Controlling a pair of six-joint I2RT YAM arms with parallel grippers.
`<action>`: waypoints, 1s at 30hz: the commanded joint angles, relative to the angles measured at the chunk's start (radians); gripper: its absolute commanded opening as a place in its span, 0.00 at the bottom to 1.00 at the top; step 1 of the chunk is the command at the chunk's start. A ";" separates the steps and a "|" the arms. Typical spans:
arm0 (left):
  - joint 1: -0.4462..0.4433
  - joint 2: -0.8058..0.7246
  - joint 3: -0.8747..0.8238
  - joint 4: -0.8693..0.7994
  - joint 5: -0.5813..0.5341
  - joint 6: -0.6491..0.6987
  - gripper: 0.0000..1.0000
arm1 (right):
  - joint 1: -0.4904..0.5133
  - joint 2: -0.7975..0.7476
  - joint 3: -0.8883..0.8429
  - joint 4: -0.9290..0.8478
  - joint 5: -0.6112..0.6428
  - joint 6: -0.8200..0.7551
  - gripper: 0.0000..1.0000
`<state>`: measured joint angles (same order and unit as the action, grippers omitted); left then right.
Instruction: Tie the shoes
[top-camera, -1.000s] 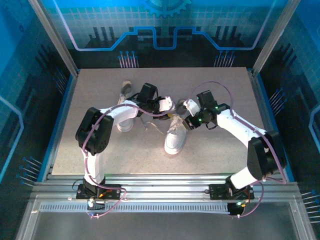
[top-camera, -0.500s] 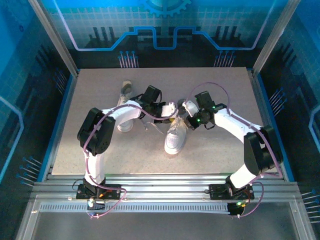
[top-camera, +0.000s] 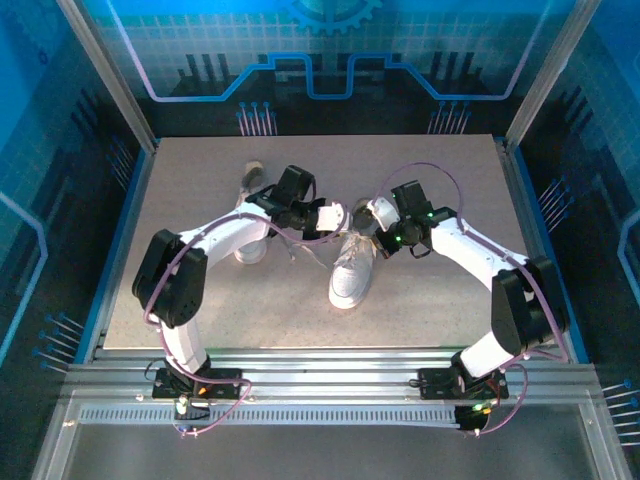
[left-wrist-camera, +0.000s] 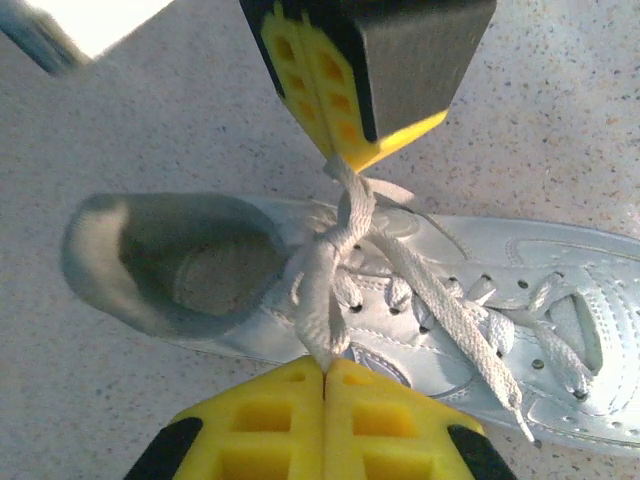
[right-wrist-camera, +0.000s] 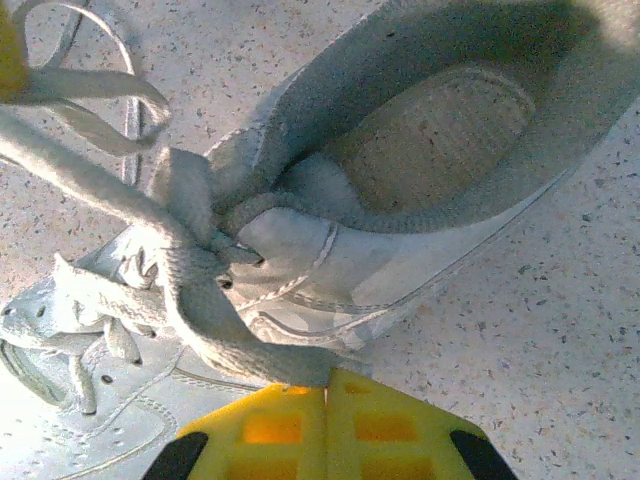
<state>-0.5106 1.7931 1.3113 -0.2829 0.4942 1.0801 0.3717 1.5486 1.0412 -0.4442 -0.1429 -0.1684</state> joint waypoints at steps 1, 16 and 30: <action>-0.014 -0.045 -0.031 -0.044 -0.002 0.023 0.00 | -0.008 -0.023 -0.003 -0.011 0.009 0.018 0.00; -0.006 -0.075 -0.121 0.066 -0.110 -0.108 0.40 | -0.011 -0.041 0.035 -0.138 -0.263 -0.011 0.15; -0.088 -0.076 -0.215 0.102 -0.119 -0.154 0.41 | -0.074 -0.084 -0.011 -0.053 -0.154 0.092 0.47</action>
<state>-0.5838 1.7046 1.1019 -0.2066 0.3798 0.9585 0.3138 1.4994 1.0443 -0.5323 -0.4145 -0.1169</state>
